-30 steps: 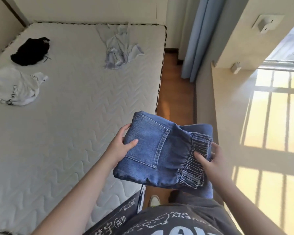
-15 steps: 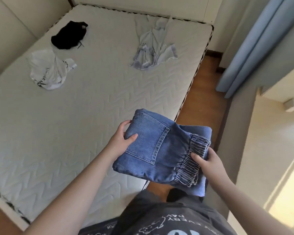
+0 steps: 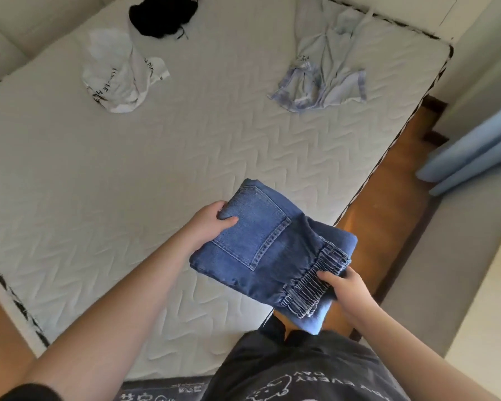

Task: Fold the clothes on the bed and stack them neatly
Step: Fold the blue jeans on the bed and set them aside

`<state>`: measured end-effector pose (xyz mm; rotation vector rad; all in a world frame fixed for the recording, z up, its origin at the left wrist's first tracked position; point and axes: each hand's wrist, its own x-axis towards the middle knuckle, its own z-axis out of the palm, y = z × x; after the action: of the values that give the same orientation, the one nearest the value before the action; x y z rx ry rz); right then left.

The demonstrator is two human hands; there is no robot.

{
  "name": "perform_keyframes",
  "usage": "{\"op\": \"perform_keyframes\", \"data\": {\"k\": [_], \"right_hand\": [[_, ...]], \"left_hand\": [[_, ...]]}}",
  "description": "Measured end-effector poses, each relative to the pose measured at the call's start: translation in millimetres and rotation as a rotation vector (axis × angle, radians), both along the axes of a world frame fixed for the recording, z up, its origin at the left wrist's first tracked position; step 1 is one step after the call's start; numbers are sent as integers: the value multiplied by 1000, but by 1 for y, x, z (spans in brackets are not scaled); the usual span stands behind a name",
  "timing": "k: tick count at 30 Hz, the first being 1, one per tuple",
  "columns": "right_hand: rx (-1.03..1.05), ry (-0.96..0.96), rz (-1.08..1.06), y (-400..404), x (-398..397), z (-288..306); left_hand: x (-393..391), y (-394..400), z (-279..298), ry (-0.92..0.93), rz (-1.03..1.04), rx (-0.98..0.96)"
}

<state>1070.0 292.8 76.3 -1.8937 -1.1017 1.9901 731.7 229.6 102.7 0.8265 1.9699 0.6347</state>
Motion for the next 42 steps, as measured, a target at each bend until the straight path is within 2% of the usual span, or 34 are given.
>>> {"op": "perform_keyframes", "data": {"k": [8, 12, 19, 23, 26, 29, 33, 37, 42], "right_hand": [[-124, -5, -15, 22, -58, -37], [-166, -10, -44, 39, -80, -80], [-385, 29, -142, 60, -108, -145], [-407, -1, -143, 74, -105, -188], [-401, -131, 13, 89, -101, -211], [-359, -243, 191, 102, -95, -221], [-186, -190, 175, 120, -104, -227], [-60, -348, 252, 134, -125, -240], [43, -383, 308, 122, -118, -253]], "left_hand": [[-60, 39, -36, 28, -55, -70], [-83, 67, -73, 65, -68, -123], [-122, 104, -142, 112, -156, -228], [-140, 114, -191, 113, -159, -300], [-136, 116, -226, 141, -140, -337], [-131, 130, -245, 87, -72, -337], [-125, 169, -257, 92, 42, -300], [-124, 195, -270, 103, 16, -325], [-133, 200, -273, 49, -8, -241]]}}
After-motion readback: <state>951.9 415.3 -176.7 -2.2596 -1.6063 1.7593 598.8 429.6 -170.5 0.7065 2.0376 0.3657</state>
